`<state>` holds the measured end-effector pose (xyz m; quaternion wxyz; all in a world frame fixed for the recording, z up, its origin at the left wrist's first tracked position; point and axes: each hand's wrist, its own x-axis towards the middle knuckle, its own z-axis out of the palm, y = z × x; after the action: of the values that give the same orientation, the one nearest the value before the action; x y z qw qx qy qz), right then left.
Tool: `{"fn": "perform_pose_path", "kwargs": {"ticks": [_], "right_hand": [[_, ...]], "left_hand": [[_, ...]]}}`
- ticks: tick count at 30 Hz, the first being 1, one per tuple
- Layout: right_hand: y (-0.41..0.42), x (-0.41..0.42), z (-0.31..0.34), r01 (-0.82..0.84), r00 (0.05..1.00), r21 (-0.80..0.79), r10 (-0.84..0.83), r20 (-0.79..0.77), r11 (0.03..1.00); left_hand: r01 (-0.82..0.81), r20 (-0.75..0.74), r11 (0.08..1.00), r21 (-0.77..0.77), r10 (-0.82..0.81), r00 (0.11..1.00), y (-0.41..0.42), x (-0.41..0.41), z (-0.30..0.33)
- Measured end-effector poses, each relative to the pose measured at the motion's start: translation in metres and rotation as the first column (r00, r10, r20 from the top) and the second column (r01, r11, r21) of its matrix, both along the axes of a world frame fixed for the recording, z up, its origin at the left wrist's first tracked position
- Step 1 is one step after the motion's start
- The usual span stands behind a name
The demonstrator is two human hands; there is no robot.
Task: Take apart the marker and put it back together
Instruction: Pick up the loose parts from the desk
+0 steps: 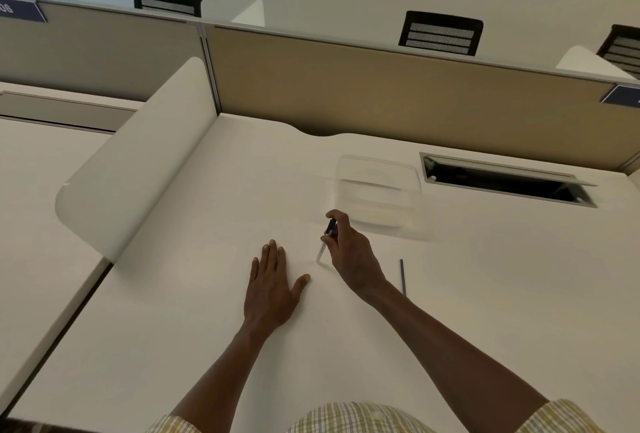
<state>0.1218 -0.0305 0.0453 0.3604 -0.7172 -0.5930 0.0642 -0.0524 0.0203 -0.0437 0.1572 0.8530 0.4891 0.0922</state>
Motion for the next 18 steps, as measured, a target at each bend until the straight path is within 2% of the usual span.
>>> {"fn": "perform_pose_path", "kwargs": {"ticks": [7, 11, 18], "right_hand": [[0.007, -0.003, 0.004, -0.016, 0.998, 0.042, 0.014, 0.059, 0.999], [0.004, -0.004, -0.002, -0.086, 0.988, -0.012, 0.087, 0.128, 0.996], [0.005, 0.005, -0.005, -0.039, 0.996, -0.037, 0.042, 0.078, 0.999]], "left_hand": [[0.0, -0.022, 1.0, 0.002, 0.0, 1.0, 0.001, 0.001, 0.001], [0.0, -0.013, 1.0, 0.007, 0.0, 1.0, 0.001, 0.001, 0.0], [-0.002, -0.011, 1.0, 0.009, 0.002, 1.0, 0.002, -0.001, -0.003]]}}
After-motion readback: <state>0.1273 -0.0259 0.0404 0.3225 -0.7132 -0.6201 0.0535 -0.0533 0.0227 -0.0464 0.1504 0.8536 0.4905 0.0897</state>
